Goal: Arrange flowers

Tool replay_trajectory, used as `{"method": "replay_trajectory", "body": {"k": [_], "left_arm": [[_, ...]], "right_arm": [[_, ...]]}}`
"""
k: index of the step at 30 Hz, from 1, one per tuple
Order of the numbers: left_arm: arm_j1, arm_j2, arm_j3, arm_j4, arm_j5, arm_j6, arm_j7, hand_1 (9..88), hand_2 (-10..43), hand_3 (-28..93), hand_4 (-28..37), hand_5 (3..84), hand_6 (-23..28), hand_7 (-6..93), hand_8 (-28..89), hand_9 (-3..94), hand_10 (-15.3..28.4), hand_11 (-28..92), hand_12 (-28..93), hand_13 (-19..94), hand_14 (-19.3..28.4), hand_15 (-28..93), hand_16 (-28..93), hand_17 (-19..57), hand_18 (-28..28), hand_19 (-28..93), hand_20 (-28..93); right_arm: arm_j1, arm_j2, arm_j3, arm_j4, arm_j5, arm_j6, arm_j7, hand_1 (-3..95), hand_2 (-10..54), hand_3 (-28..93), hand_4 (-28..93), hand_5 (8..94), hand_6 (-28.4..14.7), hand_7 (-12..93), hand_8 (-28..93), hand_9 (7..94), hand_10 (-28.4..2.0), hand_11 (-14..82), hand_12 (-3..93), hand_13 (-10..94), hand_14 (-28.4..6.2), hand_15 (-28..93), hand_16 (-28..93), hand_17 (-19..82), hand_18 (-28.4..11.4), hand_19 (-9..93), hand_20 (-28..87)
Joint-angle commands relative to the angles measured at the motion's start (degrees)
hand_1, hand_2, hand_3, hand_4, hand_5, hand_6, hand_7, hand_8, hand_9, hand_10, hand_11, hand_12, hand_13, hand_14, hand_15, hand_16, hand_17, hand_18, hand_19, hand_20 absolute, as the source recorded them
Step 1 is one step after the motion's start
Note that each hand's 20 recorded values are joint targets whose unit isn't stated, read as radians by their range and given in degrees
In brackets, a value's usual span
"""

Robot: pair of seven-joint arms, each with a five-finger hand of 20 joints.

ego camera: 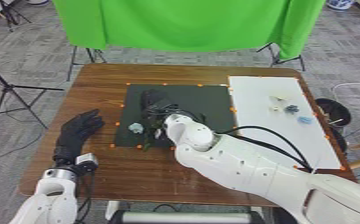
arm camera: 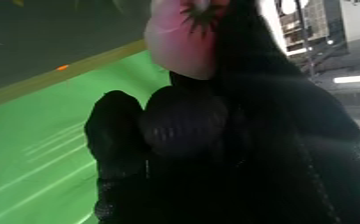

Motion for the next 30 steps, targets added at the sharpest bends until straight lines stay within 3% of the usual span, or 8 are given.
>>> {"method": "replay_trajectory", "body": {"k": [1, 8, 11, 18, 23, 24, 26, 30], "left_arm": [[0.75, -0.45, 0.66, 0.70, 0.19, -1.09, -0.99, 18.4, -6.5, 68, -28.3, 50.4, 1.5, 16.8, -6, 48.7, 13.1, 19, 15, 41, 16.5, 21, 1, 12.1, 12.0, 8, 23], [1.19, -0.27, 0.38, 0.47, 0.12, -0.93, -1.24, 18.7, -6.9, 68, -28.3, 50.4, 1.5, 16.8, -6, 48.6, 13.1, 19, 15, 41, 16.5, 21, 1, 12.0, 12.1, 8, 23], [1.18, -0.19, 0.41, 0.50, 0.13, -1.05, -1.33, 18.9, -6.7, 67, -28.3, 50.4, 1.5, 16.8, -6, 48.7, 13.1, 19, 15, 41, 16.4, 21, 1, 12.0, 12.1, 8, 23], [1.41, -0.09, 0.45, 0.24, 0.25, -1.04, -1.67, 18.8, -6.9, 68, -28.3, 50.4, 1.5, 16.9, -6, 48.7, 13.1, 19, 15, 41, 16.4, 21, 1, 12.0, 12.0, 8, 23], [2.37, -0.21, -0.08, -0.18, 0.40, -1.05, -2.16, 18.8, -7.0, 68, -28.3, 50.4, 1.5, 16.9, -6, 48.7, 13.2, 19, 15, 41, 16.6, 21, 1, 12.0, 12.1, 8, 23], [3.20, -0.54, -0.46, -0.62, 0.34, -0.79, -2.33, 18.7, -7.0, 68, -28.3, 50.4, 1.4, 16.9, -6, 48.7, 13.2, 19, 15, 41, 16.5, 21, 1, 12.0, 12.1, 8, 23], [2.73, -0.39, -0.31, -0.42, 0.48, -1.16, -2.52, 18.7, -7.0, 68, -28.3, 50.4, 1.4, 17.0, -6, 48.7, 13.2, 19, 15, 41, 16.5, 21, 1, 12.0, 12.1, 8, 23], [4.60, -0.70, -1.34, -1.26, 0.31, -0.32, -2.53, 18.8, -7.1, 68, -28.3, 50.3, 1.3, 17.0, -6, 48.7, 13.1, 19, 15, 41, 16.4, 21, 1, 12.0, 12.0, 8, 23]], "right_arm": [[0.84, 0.92, 0.09, -0.98, -1.16, -1.40, 0.45, 57.0, -9.5, 64, -17, 71.9, 3.4, 26, 2, 69.3, -10.7, 13.8, 20.8, 88, -1.2, 66, 30, 63, -12.3, 93, 55], [1.88, 1.98, 0.49, -3.41, 0.65, -3.85, 0.71, 51.0, -9.5, 67, -17, 66.9, 4.2, 23, 0, 65.8, -11.7, 14.5, 18.1, 88, -1.2, 65, 30, 63, -11.9, 93, 54], [2.64, 1.71, 0.77, -3.89, 1.06, -4.07, 1.09, 44.7, -9.5, 73, -17, 61.8, 5.2, 20, -11, 62.7, -12.5, 13.0, 17.6, 88, -1.3, 64, 29, 63, -11.7, 93, 52], [4.83, 2.85, 2.52, -6.69, 2.47, -3.61, 1.73, 40.0, -9.5, 73, -17, 56.9, 4.7, 18, -11, 58.9, -12.6, 11.2, 17.1, 87, -1.6, 63, 29, 62, -11.9, 93, 50], [4.29, 9.85, 8.82, -16.67, 3.67, -6.04, 2.67, 37.7, -9.5, 73, -17, 55.2, 4.1, 17, -11, 57.1, -12.7, 10.7, 17.3, 86, -2.3, 63, 29, 61, -12.6, 93, 49], [3.11, 11.94, 11.26, -19.46, 3.59, -7.14, 2.47, 37.2, -9.5, 73, -17, 55.0, 4.0, 17, -10, 57.0, -12.7, 10.6, 17.3, 86, -2.4, 63, 29, 61, -12.8, 93, 49], [0.53, 17.93, 16.27, -26.08, 3.35, -8.38, 3.52, 36.2, -9.5, 73, -16, 55.0, 3.9, 17, -10, 57.1, -12.8, 10.6, 17.4, 86, -2.5, 63, 29, 61, -12.9, 93, 49], [-7.57, 28.54, 27.68, -34.48, 1.16, -9.60, 4.55, 34.0, -9.5, 72, -16, 54.8, 3.1, 16, -10, 58.1, -13.1, 10.5, 17.4, 86, -2.8, 64, 29, 61, -13.2, 93, 50]]}}
